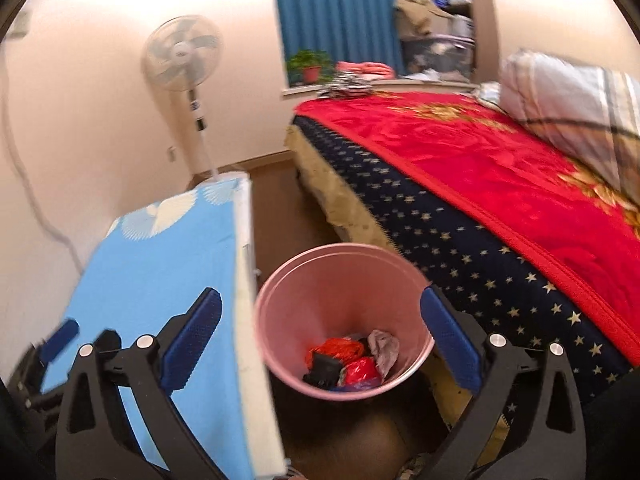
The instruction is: Collect trash
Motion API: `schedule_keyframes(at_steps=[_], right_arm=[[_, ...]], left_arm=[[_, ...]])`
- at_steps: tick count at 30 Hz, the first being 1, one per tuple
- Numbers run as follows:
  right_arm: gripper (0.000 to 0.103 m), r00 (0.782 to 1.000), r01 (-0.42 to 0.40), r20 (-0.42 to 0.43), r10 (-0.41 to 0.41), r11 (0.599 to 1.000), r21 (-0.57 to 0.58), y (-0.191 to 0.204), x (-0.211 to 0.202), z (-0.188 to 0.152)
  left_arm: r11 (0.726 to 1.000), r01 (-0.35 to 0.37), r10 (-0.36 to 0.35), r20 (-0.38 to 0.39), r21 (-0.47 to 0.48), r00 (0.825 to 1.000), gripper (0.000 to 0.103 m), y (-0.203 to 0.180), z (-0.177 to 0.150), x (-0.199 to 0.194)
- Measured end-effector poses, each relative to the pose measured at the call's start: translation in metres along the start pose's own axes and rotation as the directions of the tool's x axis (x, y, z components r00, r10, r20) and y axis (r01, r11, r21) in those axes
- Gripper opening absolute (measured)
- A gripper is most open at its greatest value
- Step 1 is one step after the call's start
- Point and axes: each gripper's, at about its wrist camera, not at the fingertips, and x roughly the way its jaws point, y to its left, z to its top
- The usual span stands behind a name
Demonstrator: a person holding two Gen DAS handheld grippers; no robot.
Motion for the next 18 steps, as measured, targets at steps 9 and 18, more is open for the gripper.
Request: schedule_keyframes(at_steps=[9,18], right_arm=[[0.098,0.999,-0.031,-0.017,0.029,0.994,-0.104,0.04,-0.018,-0.035],[0.098,1.0,-0.005,-0.016,0.003,0.993,-0.119,0.048,-0.005,-0.042]], left_arm=[[0.975,-0.217,0.218,0.009,-0.05,0.976,0.095,0.04,-0.02,-0.049],[0.967,-0.241,0.241,-0.011,-0.077,0.97,0.095,0.048,-0.026,-0.039]])
